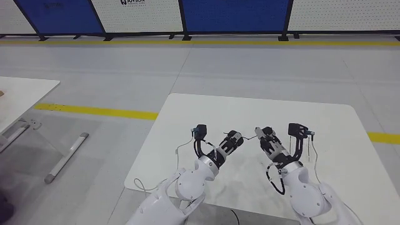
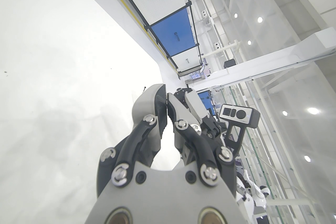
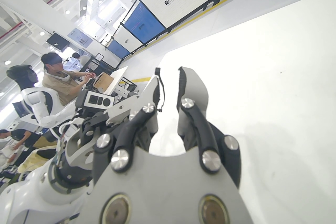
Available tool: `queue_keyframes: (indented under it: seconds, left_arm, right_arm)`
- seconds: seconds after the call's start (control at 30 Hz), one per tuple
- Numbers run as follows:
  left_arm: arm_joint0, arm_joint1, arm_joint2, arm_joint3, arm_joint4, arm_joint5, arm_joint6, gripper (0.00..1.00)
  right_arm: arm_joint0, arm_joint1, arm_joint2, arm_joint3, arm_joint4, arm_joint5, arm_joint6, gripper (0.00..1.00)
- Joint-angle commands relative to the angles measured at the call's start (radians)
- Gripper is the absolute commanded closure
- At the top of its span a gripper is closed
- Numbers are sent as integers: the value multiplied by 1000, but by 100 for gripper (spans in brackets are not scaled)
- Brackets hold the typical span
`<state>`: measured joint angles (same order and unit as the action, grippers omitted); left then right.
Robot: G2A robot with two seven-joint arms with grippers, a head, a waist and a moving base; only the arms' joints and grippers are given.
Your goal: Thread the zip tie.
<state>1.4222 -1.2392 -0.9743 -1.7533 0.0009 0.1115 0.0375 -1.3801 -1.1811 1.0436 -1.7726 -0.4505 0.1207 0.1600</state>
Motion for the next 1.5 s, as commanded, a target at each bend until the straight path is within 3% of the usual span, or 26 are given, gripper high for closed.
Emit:
queue_keyframes:
  seconds: [0.0,0.2,0.33,0.43,0.6,0.67,0.7,0.73,1.47]
  left_arm:
    - [0,0,0,0,0,0,0,100]
    - [0,0,0,0,0,0,0,100]
    - [0,0,0,0,0,0,0,100]
    - [0,0,0,0,0,0,0,100]
    - [0,0,0,0,0,0,0,100]
    - [0,0,0,0,0,0,0,100]
    - [0,0,0,0,0,0,0,100]
    - [0,0,0,0,0,0,0,100]
    - [0,0,0,0,0,0,0,100]
  right_arm:
    - [-5,0,4,-4,-6,-1,4,55]
    - [-24,-2,13,-16,-24,-15,14,50]
    - [-40,0,19,-23,-48,-33,28,38]
    - [-55,1,32,-25,-52,-47,39,47]
    - [-68,3,63,-33,-45,-56,40,71]
    - [-66,2,68,-35,-49,-56,43,75]
    - [-64,2,68,-36,-54,-54,45,82]
    - [-62,1,66,-36,-57,-53,46,100]
    - [-40,-19,35,-16,-83,-63,65,100]
